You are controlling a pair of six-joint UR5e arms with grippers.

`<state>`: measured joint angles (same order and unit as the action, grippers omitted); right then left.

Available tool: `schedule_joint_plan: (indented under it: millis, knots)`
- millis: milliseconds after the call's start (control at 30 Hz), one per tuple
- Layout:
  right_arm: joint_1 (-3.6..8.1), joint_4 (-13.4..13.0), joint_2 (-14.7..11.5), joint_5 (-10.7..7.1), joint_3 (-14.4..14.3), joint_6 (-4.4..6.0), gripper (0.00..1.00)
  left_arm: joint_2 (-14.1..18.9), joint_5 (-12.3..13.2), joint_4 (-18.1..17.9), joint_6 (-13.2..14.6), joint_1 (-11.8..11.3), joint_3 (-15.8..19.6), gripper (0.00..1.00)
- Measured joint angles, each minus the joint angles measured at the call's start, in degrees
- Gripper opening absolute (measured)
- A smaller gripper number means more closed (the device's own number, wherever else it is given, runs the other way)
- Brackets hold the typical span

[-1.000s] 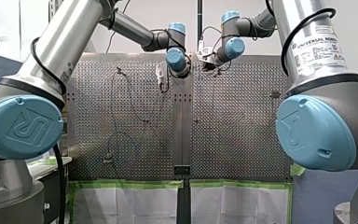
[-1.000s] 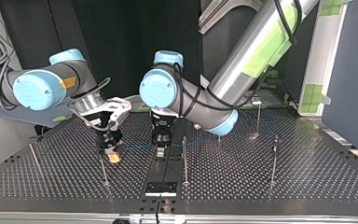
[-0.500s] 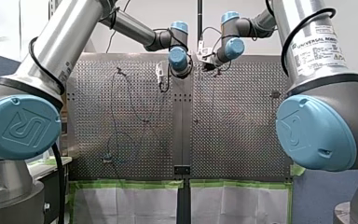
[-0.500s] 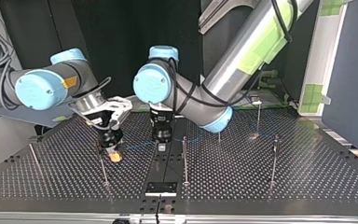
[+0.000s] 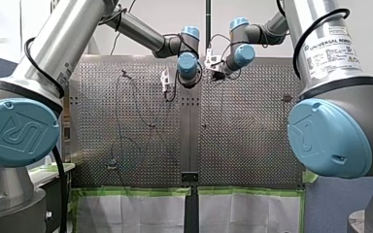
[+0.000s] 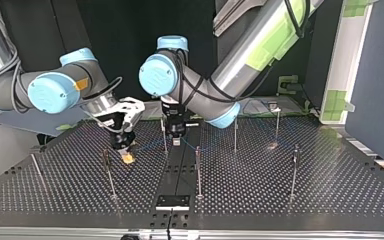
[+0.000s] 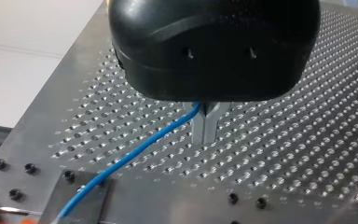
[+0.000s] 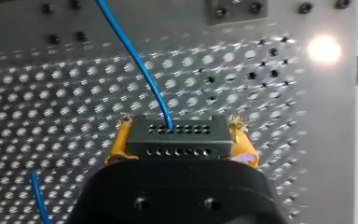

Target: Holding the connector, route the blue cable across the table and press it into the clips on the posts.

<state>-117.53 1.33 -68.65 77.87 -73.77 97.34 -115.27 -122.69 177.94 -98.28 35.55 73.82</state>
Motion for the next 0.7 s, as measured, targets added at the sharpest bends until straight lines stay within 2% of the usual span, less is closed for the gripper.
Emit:
schedule_joint_plan:
  millis: [400, 600, 700]
  knots:
    - [0.00, -1.1, 0.1, 0.25, -5.0, -0.37, 0.00, 0.0, 0.7, -5.9, -0.9, 0.8, 5.9, 0.00]
    - [0.17, -3.5, 0.2, 0.22, -7.6, -0.43, 0.00, -0.2, 3.3, -9.0, -1.4, 0.1, 9.0, 0.00]
    - [0.25, -5.1, 0.3, 0.08, -9.2, -0.11, 0.00, -0.7, 4.9, -10.5, -1.5, -0.2, 10.6, 0.00]
